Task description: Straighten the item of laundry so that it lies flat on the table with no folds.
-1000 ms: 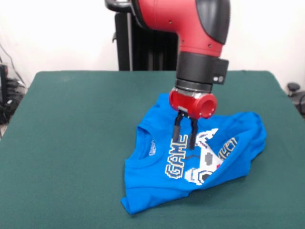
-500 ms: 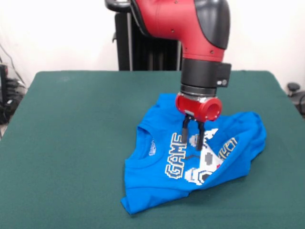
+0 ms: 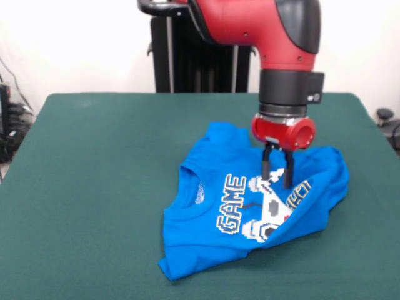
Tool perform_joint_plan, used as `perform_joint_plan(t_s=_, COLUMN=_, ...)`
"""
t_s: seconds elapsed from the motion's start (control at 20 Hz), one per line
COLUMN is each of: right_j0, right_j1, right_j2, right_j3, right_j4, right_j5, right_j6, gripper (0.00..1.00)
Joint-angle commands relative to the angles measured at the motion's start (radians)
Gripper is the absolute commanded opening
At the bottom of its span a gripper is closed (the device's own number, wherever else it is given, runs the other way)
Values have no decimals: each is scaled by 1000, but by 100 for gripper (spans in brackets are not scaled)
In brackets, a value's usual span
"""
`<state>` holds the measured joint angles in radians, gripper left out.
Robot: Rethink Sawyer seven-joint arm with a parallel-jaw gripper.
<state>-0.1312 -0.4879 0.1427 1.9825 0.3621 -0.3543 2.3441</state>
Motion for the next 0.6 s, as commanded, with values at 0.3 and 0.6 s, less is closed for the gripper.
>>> perform_joint_plan(t_s=0.3, right_j0=59, right_j1=-39, right_j2=101, right_j3=50, right_j4=127, right_j5=13, right_j6=327, gripper=100)
perform_joint_plan(t_s=0.6, right_j0=74, right_j1=-24, right_j2=108, right_j3=48, right_j4=145, right_j5=-24, right_j6=351, gripper=100)
